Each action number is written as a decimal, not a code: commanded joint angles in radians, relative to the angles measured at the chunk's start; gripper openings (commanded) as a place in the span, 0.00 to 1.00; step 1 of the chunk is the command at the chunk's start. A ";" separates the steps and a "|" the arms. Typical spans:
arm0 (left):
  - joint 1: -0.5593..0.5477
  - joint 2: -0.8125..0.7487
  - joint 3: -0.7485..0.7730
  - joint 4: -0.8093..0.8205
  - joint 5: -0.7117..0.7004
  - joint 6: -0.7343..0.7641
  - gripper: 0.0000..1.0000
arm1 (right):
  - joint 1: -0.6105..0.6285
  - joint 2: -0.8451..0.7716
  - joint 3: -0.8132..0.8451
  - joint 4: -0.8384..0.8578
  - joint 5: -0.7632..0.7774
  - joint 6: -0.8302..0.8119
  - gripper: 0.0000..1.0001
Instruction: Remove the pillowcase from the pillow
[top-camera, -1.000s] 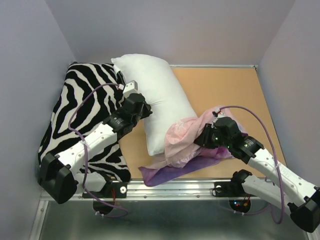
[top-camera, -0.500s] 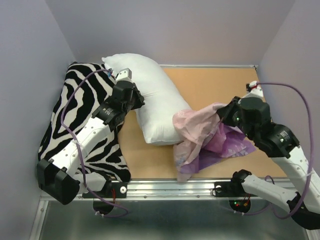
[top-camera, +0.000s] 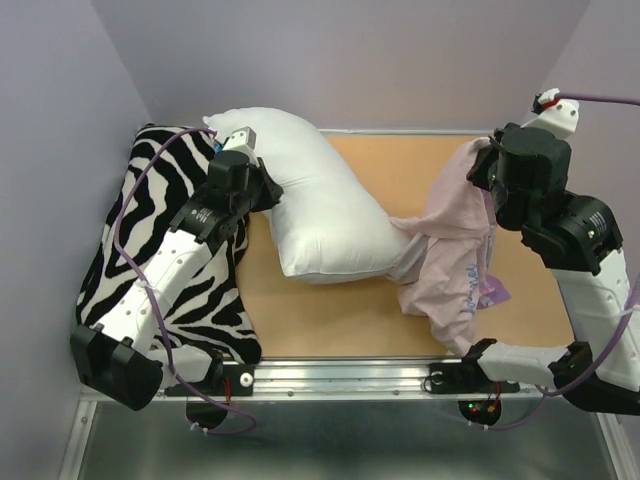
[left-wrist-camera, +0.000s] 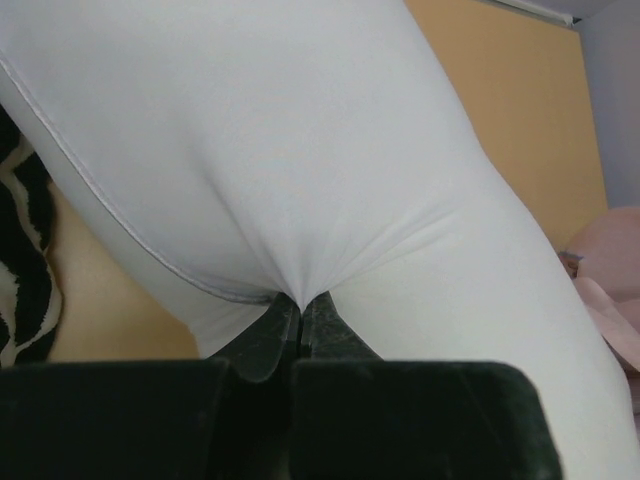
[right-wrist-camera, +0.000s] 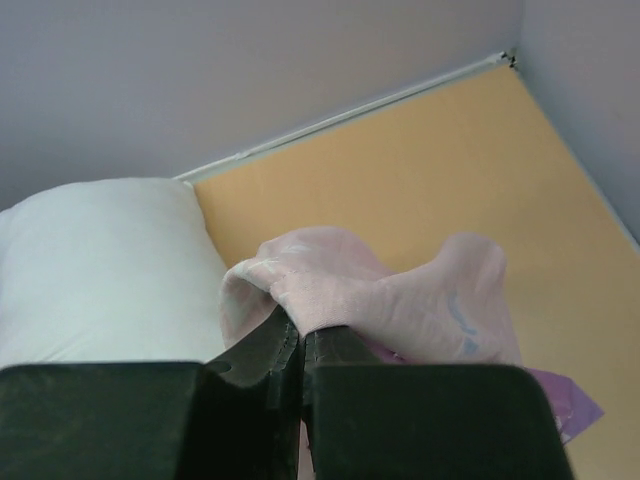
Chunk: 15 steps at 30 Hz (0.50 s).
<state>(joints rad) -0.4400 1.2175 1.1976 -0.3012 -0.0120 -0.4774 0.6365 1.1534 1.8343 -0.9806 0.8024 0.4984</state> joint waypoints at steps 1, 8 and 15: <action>0.036 -0.078 0.066 0.091 0.053 0.023 0.00 | 0.002 0.044 0.100 0.042 0.162 -0.072 0.01; 0.057 -0.099 0.063 0.090 0.144 0.037 0.00 | -0.078 0.158 0.123 0.056 0.160 -0.119 0.01; 0.060 -0.134 0.066 0.074 0.198 0.030 0.00 | -0.679 0.262 0.073 0.092 -0.373 -0.103 0.01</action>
<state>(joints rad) -0.3901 1.1702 1.1976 -0.3370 0.1329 -0.4641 0.1097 1.4189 1.9026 -0.9642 0.6300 0.3908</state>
